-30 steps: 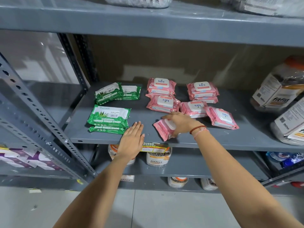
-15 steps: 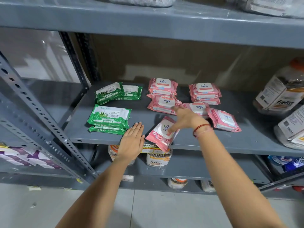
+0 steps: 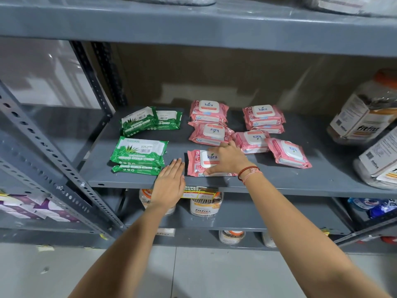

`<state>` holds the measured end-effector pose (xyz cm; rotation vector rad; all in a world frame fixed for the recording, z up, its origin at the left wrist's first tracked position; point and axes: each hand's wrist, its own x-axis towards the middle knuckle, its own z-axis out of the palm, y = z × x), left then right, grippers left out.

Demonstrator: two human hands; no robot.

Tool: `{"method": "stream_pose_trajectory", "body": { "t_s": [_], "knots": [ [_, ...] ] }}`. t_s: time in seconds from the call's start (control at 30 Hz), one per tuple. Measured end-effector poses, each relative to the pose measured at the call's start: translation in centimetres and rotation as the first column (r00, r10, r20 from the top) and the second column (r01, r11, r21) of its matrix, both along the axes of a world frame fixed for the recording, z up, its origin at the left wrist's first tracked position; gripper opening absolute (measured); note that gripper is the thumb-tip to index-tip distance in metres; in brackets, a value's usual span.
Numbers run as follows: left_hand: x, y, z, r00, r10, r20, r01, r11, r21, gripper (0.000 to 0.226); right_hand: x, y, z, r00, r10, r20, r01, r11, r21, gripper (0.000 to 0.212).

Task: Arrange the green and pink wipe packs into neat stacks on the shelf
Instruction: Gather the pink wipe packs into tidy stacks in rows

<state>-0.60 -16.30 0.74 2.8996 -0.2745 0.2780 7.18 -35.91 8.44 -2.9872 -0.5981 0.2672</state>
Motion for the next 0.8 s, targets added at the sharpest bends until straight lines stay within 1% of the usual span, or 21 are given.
{"method": "stream_pose_trajectory", "body": {
  "t_s": [0.17,0.33,0.63,0.7,0.73,0.8],
  "knots": [
    [-0.1,0.1,0.2,1.000,-0.017,-0.002,0.017,1.000,-0.002,0.060,-0.2,0.9,-0.2,1.000,-0.008,0.021,0.008,0.999,0.034,0.084],
    [-0.3,0.3,0.3,0.999,-0.034,-0.009,0.034,0.999,-0.001,0.060,-0.1,1.1,0.4,1.000,-0.007,-0.029,0.008,1.000,0.027,0.086],
    [-0.3,0.3,0.0,1.000,-0.011,-0.026,0.011,1.000,-0.010,0.064,-0.4,2.0,0.4,0.999,-0.002,-0.048,0.003,1.000,0.018,0.090],
    [-0.3,0.2,0.0,1.000,-0.012,-0.021,0.012,1.000,-0.007,0.063,-0.2,1.8,0.5,0.997,0.004,-0.082,-0.002,1.000,0.020,0.093],
    [-0.3,0.2,0.1,1.000,-0.015,-0.017,0.015,1.000,-0.005,0.062,0.1,1.6,0.6,0.993,0.004,-0.121,0.002,0.999,0.049,0.095],
    [-0.3,0.2,0.1,1.000,-0.018,-0.013,0.018,1.000,0.001,0.060,1.0,1.1,1.3,0.978,-0.008,-0.206,0.047,0.982,0.183,0.097]
  ]
}}
